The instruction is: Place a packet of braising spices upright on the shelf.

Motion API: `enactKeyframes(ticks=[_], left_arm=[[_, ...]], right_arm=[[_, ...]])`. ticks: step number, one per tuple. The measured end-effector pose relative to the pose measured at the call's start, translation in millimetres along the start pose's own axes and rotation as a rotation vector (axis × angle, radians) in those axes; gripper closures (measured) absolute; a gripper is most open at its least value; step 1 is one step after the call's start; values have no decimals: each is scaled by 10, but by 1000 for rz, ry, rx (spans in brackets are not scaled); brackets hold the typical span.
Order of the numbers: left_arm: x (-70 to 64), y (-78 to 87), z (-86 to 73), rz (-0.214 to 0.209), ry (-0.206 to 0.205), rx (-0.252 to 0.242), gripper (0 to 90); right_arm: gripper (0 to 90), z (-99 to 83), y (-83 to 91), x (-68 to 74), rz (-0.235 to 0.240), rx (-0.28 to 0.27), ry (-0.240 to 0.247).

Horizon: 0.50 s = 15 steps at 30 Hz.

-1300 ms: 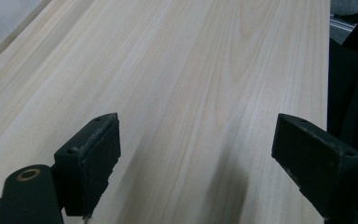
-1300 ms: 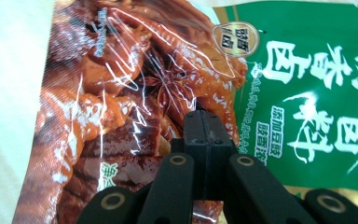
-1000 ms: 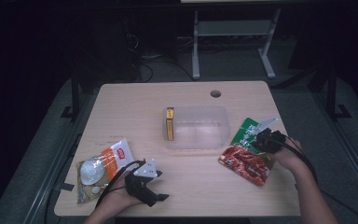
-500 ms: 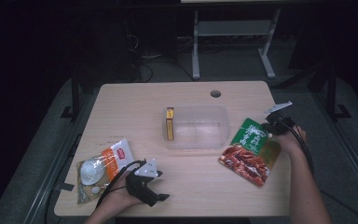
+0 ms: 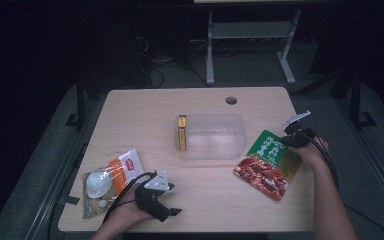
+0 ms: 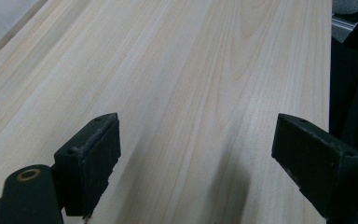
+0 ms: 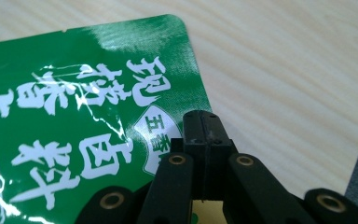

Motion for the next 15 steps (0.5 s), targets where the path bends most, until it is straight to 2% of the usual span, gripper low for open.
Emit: enactKeyframes(ticks=[10, 11, 15], left_arm=[[-5, 16, 6, 3, -6, 3, 149], [-4, 20, 8, 7, -8, -3, 149], [-5, 24, 4, 8, -7, -4, 149]], right_arm=[[900, -162, 127, 86, 16, 46, 31], [900, -220, 173, 133, 22, 62, 44], [900, -307, 234, 242, 31, 67, 75]])
Point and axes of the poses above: each handheld gripper's, and its own axes: y roughly backward along the jaws, z roughly out of its top, x roughly to its left, the point moved 5 cm from there along -y, roughly forward along the jaws, and after that the axes turned 12 degrees about -y, right-handed, at the moved point
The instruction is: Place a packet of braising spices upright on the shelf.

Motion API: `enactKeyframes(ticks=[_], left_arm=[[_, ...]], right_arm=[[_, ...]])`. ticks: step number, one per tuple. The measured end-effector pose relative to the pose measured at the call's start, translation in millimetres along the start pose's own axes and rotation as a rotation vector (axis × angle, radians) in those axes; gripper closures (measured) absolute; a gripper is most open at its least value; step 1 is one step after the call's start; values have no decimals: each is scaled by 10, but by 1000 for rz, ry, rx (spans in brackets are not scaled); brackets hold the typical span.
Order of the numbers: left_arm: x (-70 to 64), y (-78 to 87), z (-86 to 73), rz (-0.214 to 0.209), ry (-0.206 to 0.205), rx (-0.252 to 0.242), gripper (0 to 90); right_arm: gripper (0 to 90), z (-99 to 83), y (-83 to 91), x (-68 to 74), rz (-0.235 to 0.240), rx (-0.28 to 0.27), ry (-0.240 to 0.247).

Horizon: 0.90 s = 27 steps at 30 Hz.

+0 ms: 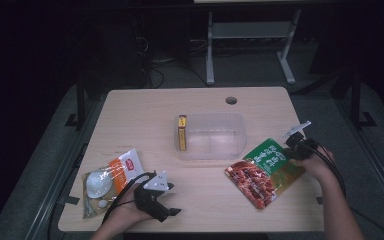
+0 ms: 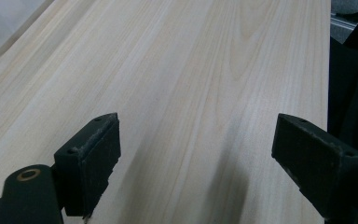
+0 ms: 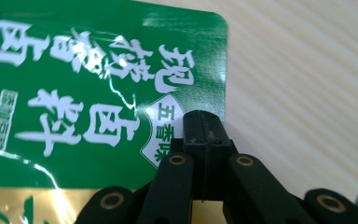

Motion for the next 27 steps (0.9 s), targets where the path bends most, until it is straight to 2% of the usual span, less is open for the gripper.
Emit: enactKeyframes(ticks=[8, 18, 23, 27], left_arm=[[11, 28, -3, 9, -2, 0, 148], [9, 44, 22, 24, -7, -24, 148], [12, 47, 23, 29, -3, -26, 148], [28, 57, 15, 30, -15, -16, 148]], right_arm=[[900, -141, 102, 330, 40, 22, 77], [900, -240, 182, 784, 173, 39, 153], [900, -233, 189, 1026, 225, 47, 203], [900, -211, 177, 1198, 256, 44, 256]])
Point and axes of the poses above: each handheld gripper's, and its own axes: y roughly backward along the jaws, z roughly out of its top, x roughly to its left, the point moved 5 cm from there along -y, roughly forward along the jaws, and after that the axes turned 12 degrees about -y, right-handed, at the moved point
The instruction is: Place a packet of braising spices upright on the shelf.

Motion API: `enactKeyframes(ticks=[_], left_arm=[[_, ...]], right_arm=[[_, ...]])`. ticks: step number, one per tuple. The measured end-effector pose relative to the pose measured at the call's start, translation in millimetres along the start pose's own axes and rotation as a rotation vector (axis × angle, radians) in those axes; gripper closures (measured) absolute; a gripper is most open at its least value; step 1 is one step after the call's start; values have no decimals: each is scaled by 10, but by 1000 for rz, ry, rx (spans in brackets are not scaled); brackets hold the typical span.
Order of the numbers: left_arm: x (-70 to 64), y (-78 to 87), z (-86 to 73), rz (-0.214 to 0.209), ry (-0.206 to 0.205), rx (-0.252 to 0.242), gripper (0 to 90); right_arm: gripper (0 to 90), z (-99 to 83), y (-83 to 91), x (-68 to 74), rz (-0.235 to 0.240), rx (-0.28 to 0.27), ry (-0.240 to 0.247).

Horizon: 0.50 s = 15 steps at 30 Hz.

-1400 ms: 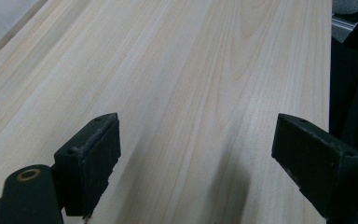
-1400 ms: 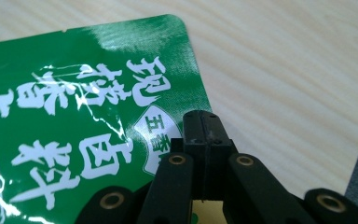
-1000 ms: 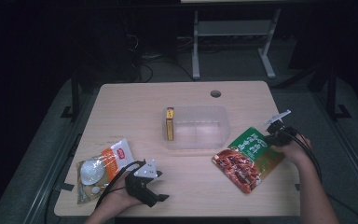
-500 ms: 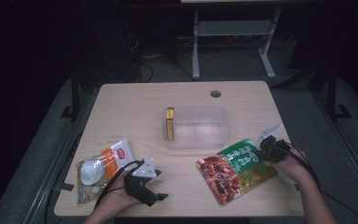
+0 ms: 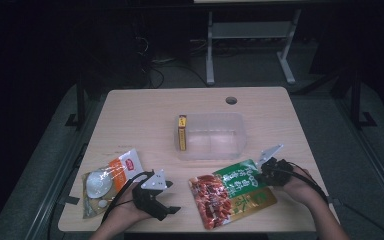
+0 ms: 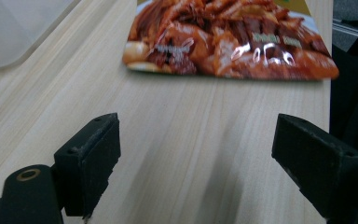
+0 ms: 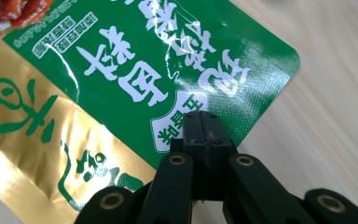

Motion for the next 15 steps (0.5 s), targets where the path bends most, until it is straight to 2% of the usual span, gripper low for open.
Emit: enactKeyframes(ticks=[7, 9, 10, 15], left_arm=[[-2, 2, 3, 5, 3, -2, 148], [0, 3, 3, 6, 2, -1, 148], [-2, -2, 6, 7, 12, -7, 148], [0, 2, 8, 10, 17, -10, 148]], right_arm=[[900, 103, -85, 295, 45, -6, 84], [900, 117, -95, 347, 57, -4, 89], [900, 155, -125, 445, 70, -9, 112], [900, 230, -186, 661, 106, -17, 171]])
Point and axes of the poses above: each handheld gripper's, and its own axes: y roughly backward along the jaws, z roughly out of its top, x roughly to its left, the point moved 5 cm from there along -y, roughly forward along the jaws, and after that the axes turned 12 degrees about -y, right-handed, at the moved point
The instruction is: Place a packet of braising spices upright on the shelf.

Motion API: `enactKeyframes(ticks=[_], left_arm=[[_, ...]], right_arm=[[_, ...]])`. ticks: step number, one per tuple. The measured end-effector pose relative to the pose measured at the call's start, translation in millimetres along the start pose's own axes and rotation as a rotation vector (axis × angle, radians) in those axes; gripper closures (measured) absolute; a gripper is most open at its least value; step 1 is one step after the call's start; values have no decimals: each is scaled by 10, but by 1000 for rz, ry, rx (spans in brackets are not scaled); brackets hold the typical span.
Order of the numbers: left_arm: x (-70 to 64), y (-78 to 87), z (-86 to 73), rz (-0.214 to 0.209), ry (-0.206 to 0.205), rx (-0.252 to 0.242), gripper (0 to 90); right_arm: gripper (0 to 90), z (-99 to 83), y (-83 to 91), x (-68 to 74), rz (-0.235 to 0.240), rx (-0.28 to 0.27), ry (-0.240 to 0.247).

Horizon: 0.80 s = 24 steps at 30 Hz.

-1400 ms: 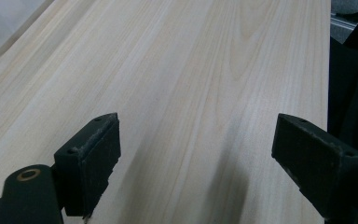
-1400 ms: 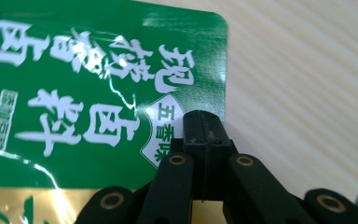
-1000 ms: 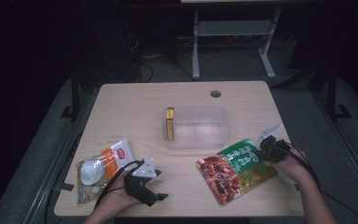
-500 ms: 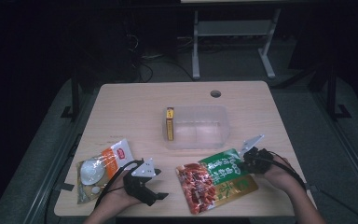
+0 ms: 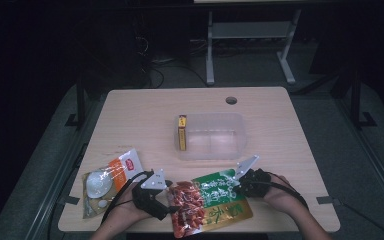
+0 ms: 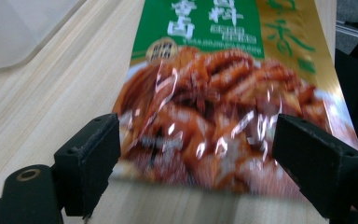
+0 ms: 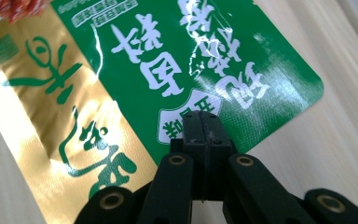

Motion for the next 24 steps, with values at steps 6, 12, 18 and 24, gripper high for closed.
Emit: enactKeyframes(ticks=[6, 12, 18, 24], left_arm=[[18, -10, 29, 2, -3, -2, 148], [45, -40, 75, 0, 7, -4, 147], [112, -112, 138, 0, 9, -7, 147], [199, -260, 203, -26, 18, 1, 147]], right_arm=[[900, 66, -21, 96, -1, -39, 26], [801, -1, 148, 1, -22, -125, -60], [563, -60, 226, -55, -41, -174, -122], [415, -194, 297, -13, -63, -220, -169]])
Point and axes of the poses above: each handheld gripper's, and its own axes: y roughly backward along the jaws, z roughly out of its top, x roughly to its left, the point moved 5 cm from there along -y, roughly forward along the jaws, and after that the axes turned 12 degrees about -y, right-handed, at the moved point
